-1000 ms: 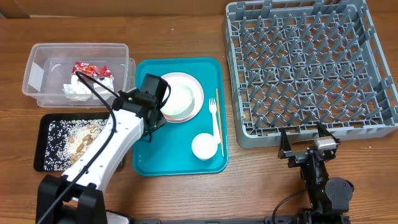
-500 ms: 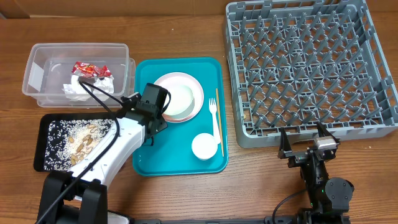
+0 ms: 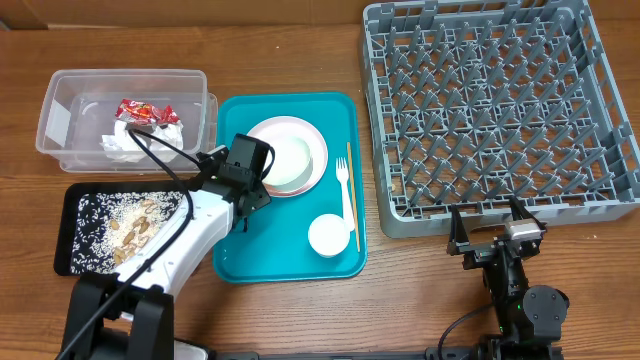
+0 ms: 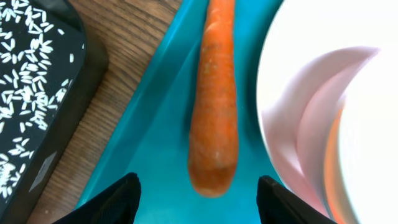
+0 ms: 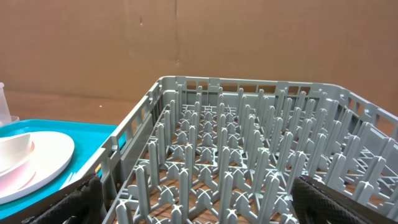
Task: Sort waste into correct bins and load items into the dishwasher
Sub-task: 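Move the left gripper over the orange carrot and lower around it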
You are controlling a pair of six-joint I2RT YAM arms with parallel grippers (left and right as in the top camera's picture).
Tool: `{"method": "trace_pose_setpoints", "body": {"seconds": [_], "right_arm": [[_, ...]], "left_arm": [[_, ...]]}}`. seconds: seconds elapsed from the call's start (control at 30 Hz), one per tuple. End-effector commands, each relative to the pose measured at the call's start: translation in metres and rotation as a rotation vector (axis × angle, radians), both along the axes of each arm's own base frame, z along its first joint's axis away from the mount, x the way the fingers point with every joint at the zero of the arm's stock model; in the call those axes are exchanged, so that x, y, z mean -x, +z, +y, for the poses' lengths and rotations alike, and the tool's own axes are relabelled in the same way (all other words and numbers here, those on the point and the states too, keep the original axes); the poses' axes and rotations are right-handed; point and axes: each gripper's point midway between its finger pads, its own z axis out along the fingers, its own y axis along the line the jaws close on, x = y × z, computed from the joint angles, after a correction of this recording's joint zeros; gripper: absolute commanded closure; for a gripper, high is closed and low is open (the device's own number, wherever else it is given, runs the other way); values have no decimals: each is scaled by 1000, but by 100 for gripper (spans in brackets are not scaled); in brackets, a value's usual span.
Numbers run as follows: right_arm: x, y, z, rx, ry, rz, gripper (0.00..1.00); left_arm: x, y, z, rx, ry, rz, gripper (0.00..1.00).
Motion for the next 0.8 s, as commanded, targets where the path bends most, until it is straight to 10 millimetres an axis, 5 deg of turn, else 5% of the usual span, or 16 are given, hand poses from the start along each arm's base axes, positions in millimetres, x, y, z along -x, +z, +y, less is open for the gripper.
{"method": "trace_pose_setpoints", "body": {"seconds": [0.0, 0.63, 0.77], "right_arm": [[0, -2, 0, -7, 0, -4, 0], [0, -2, 0, -7, 0, -4, 0], [0, -2, 0, -7, 0, -4, 0]], "left_arm": [[3, -14, 8, -3, 5, 44, 37], [-6, -25, 5, 94, -86, 71, 41], [-5, -26, 5, 93, -86, 73, 53]]}}
